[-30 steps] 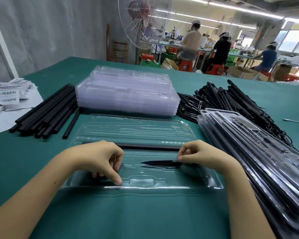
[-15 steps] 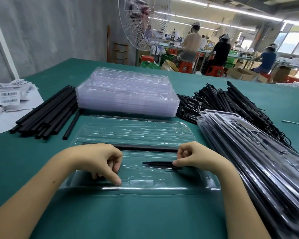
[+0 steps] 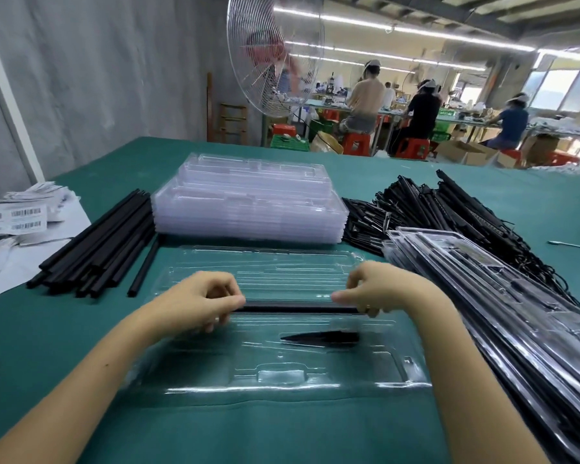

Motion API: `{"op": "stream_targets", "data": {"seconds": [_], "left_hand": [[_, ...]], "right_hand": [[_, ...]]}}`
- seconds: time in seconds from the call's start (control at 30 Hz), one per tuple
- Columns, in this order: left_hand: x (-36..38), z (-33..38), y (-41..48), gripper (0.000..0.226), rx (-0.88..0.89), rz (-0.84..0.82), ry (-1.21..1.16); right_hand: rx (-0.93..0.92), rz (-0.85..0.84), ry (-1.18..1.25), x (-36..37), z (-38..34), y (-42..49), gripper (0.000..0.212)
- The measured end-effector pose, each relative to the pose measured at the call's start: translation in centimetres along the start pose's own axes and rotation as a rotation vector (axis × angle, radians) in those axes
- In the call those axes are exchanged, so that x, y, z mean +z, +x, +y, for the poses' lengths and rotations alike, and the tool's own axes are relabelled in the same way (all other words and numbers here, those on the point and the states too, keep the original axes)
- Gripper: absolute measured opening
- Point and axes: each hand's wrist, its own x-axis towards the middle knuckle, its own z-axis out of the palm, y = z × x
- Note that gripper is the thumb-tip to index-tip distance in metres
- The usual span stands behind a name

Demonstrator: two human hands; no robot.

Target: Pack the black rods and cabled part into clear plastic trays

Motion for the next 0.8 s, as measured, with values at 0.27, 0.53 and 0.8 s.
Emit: {"op": "stream_targets", "data": {"seconds": [0.27,0.53,0.8], "left_hand": [[1.4,-0.7,0.2,0.015,0.115,0.232,-0.059],[1.6,-1.8,1.1,0.028,0.074,0.382,-0.146],[1.0,-2.1,1.8,0.026,0.069,0.347,-0.041]], "right_hand": [[0.077,0.448,0.186,-6.6,-0.9,5.3,0.013],[0.477,0.745,0.04,-11.3,9.4,7.0,0.021],[0.804,0.658,0.073,-9.9,17.2,8.6,0.043]]}}
